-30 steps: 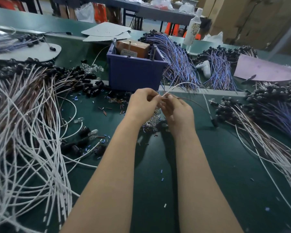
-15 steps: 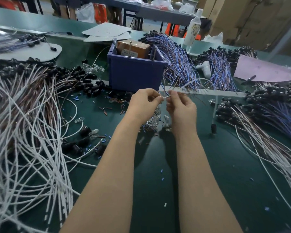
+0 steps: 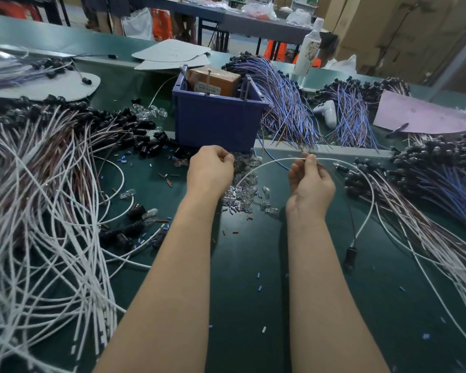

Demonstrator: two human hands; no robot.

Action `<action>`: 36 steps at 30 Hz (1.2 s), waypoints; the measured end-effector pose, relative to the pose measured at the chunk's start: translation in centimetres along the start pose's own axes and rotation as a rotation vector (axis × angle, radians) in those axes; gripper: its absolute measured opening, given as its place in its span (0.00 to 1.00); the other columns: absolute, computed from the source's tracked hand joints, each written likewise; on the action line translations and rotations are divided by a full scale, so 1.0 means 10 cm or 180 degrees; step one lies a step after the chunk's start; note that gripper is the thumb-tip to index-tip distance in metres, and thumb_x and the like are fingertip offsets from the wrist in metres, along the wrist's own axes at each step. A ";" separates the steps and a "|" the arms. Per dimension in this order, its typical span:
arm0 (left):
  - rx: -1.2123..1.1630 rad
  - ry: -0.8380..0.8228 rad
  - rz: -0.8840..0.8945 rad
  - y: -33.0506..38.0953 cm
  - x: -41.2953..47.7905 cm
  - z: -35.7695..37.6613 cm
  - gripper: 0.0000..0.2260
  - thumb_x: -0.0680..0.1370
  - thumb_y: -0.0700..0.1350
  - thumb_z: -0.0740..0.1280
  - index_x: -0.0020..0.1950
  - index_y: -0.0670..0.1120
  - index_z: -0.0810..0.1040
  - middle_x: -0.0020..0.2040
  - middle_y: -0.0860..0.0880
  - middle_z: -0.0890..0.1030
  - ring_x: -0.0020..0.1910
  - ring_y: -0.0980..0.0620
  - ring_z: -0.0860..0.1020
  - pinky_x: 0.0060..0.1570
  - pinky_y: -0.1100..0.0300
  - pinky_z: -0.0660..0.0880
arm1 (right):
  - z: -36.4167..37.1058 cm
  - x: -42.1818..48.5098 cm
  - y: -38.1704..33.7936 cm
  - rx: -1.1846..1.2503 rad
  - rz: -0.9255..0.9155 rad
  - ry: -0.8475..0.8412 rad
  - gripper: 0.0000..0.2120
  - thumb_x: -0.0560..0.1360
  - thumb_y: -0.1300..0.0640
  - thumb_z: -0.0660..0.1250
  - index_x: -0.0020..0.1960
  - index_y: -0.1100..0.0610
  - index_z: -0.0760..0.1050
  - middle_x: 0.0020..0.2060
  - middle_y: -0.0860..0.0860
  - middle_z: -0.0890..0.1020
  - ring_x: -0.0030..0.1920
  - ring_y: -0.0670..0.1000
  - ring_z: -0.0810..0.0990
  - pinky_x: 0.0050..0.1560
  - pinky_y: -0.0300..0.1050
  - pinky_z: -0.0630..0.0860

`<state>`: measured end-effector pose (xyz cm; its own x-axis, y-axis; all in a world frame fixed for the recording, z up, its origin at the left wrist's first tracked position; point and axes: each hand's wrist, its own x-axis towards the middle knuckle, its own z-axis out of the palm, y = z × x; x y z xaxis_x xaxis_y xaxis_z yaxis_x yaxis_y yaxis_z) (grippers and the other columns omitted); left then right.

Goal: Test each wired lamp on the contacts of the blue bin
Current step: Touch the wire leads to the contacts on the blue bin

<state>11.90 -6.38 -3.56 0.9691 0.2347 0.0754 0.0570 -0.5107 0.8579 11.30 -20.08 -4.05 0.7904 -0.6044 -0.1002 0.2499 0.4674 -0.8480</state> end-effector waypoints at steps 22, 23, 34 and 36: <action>-0.0904 -0.1169 0.0139 0.04 -0.05 -0.10 0.11 0.79 0.43 0.65 0.38 0.45 0.81 0.27 0.54 0.81 0.23 0.60 0.67 0.25 0.68 0.65 | -0.08 0.06 -0.07 0.0686 0.0088 0.0336 0.12 0.80 0.62 0.62 0.38 0.59 0.75 0.20 0.45 0.77 0.23 0.40 0.76 0.29 0.30 0.74; -0.0977 -0.1036 0.0042 0.03 -0.04 -0.12 0.12 0.80 0.43 0.64 0.37 0.45 0.81 0.27 0.54 0.80 0.24 0.60 0.67 0.25 0.67 0.65 | -0.09 0.08 -0.08 0.0744 0.0097 0.0374 0.12 0.80 0.63 0.61 0.38 0.59 0.75 0.20 0.45 0.77 0.23 0.40 0.76 0.29 0.30 0.74; -0.0406 -0.0976 0.0325 0.06 -0.06 -0.04 0.12 0.80 0.51 0.63 0.54 0.46 0.80 0.46 0.50 0.82 0.44 0.54 0.79 0.53 0.57 0.75 | -0.05 0.03 -0.09 0.0960 0.0344 0.0254 0.12 0.80 0.63 0.61 0.38 0.60 0.74 0.21 0.46 0.78 0.23 0.41 0.77 0.29 0.32 0.76; -0.0390 -0.1144 0.0400 0.06 -0.06 -0.03 0.09 0.80 0.45 0.63 0.44 0.46 0.81 0.36 0.52 0.82 0.32 0.60 0.76 0.45 0.60 0.75 | -0.06 0.03 -0.09 0.0938 0.0352 0.0259 0.12 0.80 0.63 0.62 0.38 0.60 0.75 0.21 0.46 0.78 0.23 0.41 0.77 0.29 0.32 0.76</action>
<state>11.27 -6.55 -2.98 0.9901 -0.1388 0.0196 -0.0754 -0.4095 0.9092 10.97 -21.04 -3.62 0.7775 -0.5836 -0.2345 0.3257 0.6925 -0.6437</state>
